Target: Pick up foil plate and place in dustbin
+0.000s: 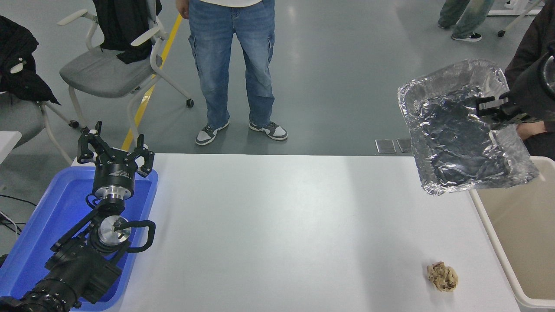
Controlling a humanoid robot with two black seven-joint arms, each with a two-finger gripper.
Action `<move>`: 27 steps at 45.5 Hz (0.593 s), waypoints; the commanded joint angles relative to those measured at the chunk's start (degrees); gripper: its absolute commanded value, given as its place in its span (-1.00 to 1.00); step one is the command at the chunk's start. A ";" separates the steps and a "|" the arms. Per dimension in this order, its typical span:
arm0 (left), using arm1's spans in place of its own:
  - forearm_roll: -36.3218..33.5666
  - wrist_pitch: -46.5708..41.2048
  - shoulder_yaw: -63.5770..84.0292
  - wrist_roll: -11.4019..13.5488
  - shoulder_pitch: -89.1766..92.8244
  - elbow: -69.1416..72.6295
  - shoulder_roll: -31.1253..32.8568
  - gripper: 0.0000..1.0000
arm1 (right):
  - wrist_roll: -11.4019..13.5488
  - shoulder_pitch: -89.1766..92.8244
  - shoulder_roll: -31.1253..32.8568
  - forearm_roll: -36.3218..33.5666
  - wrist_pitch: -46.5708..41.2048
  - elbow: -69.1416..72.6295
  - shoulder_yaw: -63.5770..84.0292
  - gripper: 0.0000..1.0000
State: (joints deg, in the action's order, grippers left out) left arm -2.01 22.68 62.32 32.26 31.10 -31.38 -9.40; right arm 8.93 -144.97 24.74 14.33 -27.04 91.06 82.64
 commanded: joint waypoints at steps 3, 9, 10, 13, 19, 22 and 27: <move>0.07 0.00 0.00 0.00 0.01 0.00 0.00 0.98 | 0.03 5.47 8.21 7.11 2.25 -4.39 2.87 -1.00; 0.07 0.00 0.00 0.00 0.01 0.00 0.17 0.98 | 0.03 13.03 16.90 14.40 2.69 -12.29 1.91 -1.00; 0.07 0.00 0.00 0.00 0.01 0.00 0.00 0.98 | 0.03 14.26 18.40 15.98 2.69 -13.87 1.56 -1.00; 0.07 0.00 0.00 0.00 0.01 0.00 0.17 0.98 | -0.14 18.56 22.44 20.20 2.78 -19.23 -0.11 -1.00; 0.07 0.00 0.00 0.00 0.01 0.09 0.17 0.98 | -0.32 31.21 30.88 26.18 2.78 -30.13 -10.20 -1.00; 0.07 0.00 0.00 0.00 0.01 0.00 0.00 0.98 | -0.50 40.34 33.26 28.56 3.22 -36.10 -18.02 -1.00; 0.07 0.00 0.00 0.09 0.01 0.00 0.17 0.98 | -0.58 58.97 33.53 29.44 6.02 -44.11 -33.30 -1.00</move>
State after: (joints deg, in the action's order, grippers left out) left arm -1.92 22.67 62.32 32.25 31.12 -31.35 -9.29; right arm 8.62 -115.53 50.74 36.79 -24.13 64.80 72.13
